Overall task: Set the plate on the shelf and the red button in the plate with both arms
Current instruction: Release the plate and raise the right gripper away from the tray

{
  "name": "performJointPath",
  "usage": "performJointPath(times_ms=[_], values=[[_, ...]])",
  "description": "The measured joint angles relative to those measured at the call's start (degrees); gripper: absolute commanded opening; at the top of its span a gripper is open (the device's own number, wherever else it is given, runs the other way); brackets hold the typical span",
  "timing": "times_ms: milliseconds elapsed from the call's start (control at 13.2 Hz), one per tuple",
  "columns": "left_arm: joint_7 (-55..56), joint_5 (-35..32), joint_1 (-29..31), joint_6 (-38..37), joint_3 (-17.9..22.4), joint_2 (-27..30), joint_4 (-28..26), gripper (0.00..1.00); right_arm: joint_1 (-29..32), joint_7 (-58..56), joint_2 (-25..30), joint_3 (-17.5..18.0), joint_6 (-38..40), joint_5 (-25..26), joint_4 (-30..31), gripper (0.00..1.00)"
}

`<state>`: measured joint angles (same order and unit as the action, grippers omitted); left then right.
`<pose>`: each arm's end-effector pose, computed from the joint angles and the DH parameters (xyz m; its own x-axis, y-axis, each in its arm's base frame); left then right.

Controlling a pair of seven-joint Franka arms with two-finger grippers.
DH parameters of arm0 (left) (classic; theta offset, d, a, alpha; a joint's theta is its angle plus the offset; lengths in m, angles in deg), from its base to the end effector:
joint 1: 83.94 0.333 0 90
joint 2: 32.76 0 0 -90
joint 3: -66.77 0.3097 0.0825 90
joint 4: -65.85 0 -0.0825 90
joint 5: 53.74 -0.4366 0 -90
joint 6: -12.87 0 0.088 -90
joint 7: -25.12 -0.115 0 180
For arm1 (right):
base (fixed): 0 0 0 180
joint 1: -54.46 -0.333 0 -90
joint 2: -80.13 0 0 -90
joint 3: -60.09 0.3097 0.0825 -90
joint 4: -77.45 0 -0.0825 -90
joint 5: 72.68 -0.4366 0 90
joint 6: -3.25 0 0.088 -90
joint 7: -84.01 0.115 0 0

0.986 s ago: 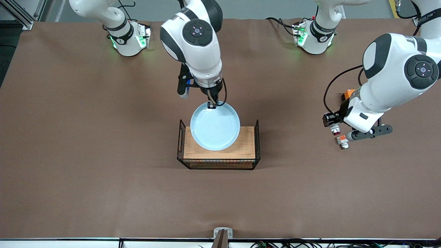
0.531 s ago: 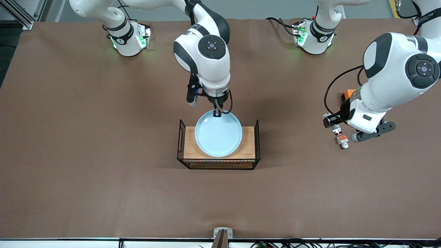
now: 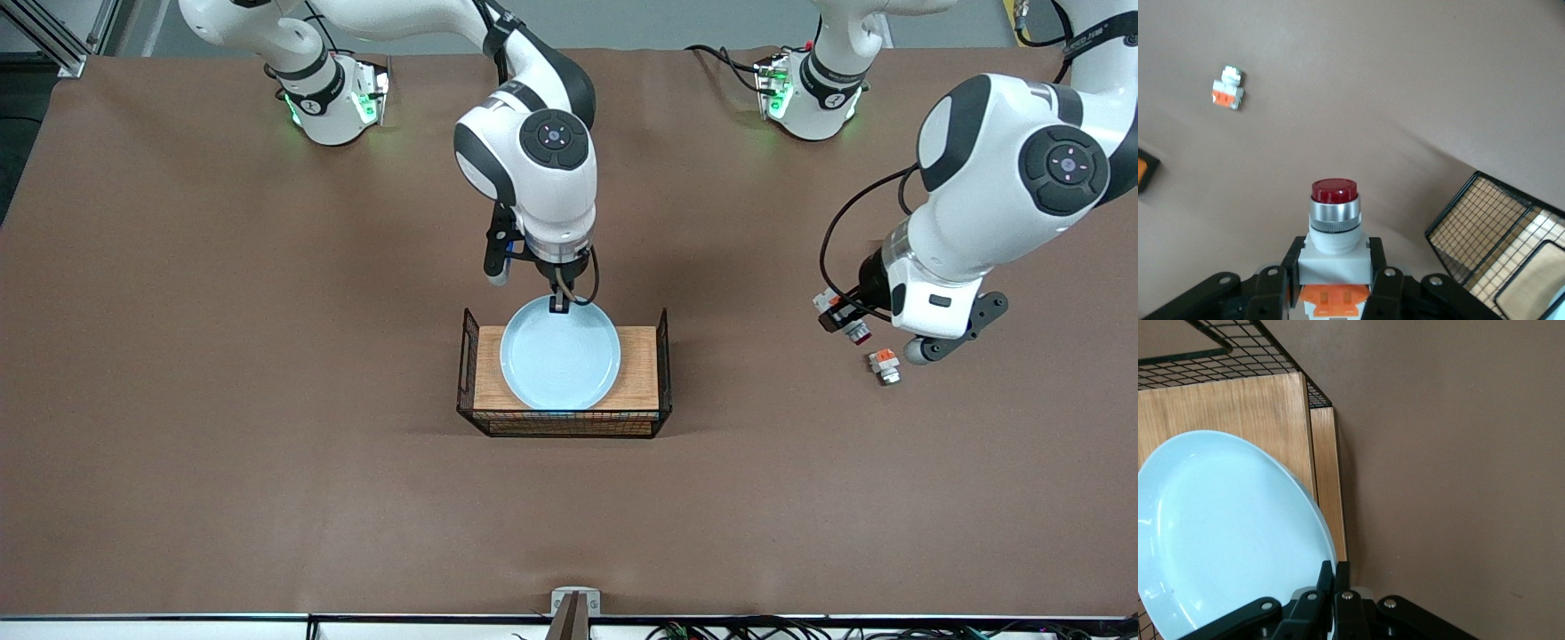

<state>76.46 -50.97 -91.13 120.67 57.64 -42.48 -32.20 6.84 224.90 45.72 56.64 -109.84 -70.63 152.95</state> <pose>0.6359 -0.1854 0.4562 0.8086 0.5857 -0.0557 0.5881 -0.8074 0.0470 0.5519 0.5454 0.3616 -0.0925 -0.9957 -0.0005 -0.9919 0.0922 -0.0875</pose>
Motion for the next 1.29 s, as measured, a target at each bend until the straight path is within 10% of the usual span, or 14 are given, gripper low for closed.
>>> performJointPath(times_ms=[76, 228, 1290], values=[[2.7, 0.0, -0.4, 0.0, 0.0, 0.0, 0.1, 0.31, 0.0, 0.0, -0.2, 0.0, 0.0, 0.8, 0.0, 0.14], [6.6, 0.0, -0.8, 0.0, -0.5, -0.1, 0.2, 0.31, -0.1, 0.0, -0.4, 0.1, 0.0, 1.6, 0.0, 1.0], [26.4, 0.0, -3.8, 0.0, -1.6, -1.8, 5.2, 0.31, 3.4, -13.3, -1.2, -0.7, 2.7, -0.4, -5.0, 1.0]])
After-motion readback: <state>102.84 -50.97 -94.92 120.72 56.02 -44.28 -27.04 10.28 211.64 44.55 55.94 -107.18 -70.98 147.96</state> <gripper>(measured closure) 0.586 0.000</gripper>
